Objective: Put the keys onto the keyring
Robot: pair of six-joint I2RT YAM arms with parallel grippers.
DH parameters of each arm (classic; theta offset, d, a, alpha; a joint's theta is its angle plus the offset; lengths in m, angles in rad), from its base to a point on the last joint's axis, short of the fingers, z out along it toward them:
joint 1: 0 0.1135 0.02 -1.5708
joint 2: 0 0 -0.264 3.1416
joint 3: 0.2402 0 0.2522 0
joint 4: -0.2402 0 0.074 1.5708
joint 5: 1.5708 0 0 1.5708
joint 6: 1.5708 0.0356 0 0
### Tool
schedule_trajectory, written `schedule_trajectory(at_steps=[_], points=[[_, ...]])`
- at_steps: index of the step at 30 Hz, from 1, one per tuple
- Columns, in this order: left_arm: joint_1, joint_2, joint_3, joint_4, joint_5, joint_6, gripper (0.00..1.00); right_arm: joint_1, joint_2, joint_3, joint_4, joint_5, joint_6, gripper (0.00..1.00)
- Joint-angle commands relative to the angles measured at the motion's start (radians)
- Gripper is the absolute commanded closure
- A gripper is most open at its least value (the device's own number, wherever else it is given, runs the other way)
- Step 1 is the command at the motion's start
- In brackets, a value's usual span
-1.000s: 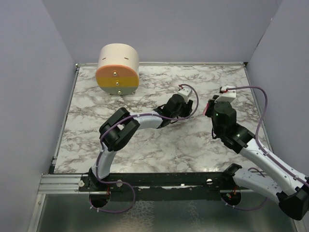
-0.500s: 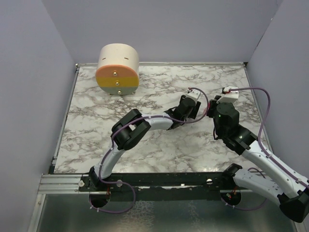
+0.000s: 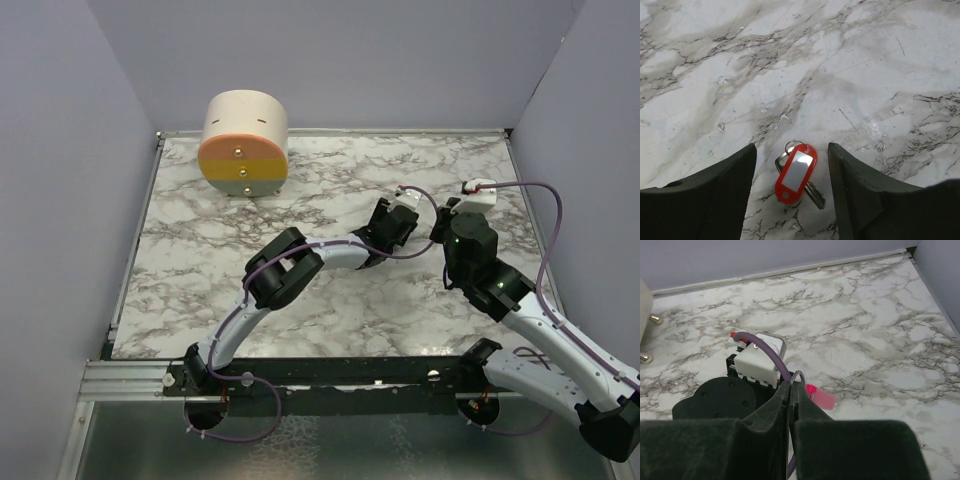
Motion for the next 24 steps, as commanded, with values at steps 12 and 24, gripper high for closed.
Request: schedule_trajectory(at_steps=[12,24], points=[[-0.006,0.03,0.02,-0.098,-0.043,0.027,0.38,0.004,-0.009,0.008,0.025,-0.019,0.001,0.99],[0.017,-0.096,-0.19,-0.05,-0.024,0.015,0.38,0.003,-0.011,0.01,0.021,-0.033,0.003,0.99]])
